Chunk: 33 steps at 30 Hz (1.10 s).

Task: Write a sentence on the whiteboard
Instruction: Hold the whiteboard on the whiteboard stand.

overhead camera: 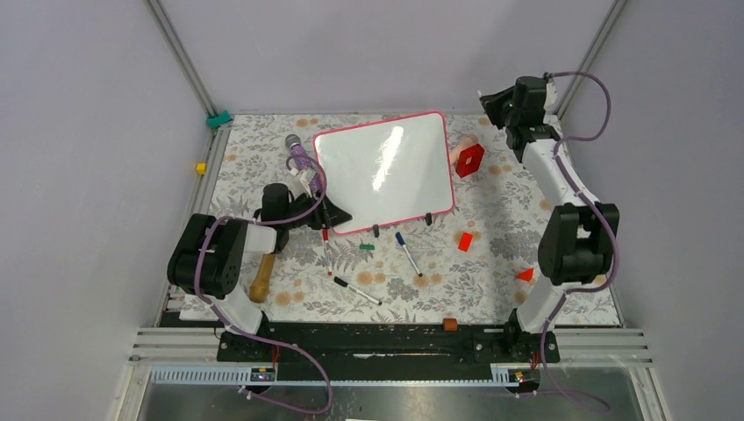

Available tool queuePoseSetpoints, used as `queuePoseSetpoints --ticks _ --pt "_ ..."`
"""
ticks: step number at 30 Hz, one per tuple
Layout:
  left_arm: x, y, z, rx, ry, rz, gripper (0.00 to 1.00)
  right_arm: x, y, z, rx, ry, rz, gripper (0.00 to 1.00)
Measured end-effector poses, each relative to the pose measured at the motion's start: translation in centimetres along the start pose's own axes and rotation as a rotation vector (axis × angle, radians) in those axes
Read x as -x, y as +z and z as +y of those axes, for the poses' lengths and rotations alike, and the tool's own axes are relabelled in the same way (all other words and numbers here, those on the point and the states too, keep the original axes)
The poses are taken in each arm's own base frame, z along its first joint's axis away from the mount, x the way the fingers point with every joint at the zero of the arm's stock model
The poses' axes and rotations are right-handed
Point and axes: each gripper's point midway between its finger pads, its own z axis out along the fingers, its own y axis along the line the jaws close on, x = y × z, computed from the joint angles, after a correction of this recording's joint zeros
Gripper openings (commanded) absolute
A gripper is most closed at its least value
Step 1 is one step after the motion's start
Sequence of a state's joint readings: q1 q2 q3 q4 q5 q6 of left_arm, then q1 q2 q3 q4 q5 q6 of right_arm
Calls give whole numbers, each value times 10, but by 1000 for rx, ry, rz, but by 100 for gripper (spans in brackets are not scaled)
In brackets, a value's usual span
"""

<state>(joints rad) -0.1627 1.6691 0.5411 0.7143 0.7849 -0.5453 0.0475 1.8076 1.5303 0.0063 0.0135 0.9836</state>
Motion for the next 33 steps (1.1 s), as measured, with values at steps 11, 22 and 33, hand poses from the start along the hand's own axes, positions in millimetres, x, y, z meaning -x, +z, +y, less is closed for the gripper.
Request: queuePoseSetpoints --ticks 11,22,33 --pt "-17 11 3 57 40 90 57 33 -57 21 37 -49 -129 0" --pt "-22 18 2 90 62 134 57 36 -83 10 1 -71 -152 0" --pt "-23 21 4 114 69 144 60 38 -97 7 -10 -99 -165 0"
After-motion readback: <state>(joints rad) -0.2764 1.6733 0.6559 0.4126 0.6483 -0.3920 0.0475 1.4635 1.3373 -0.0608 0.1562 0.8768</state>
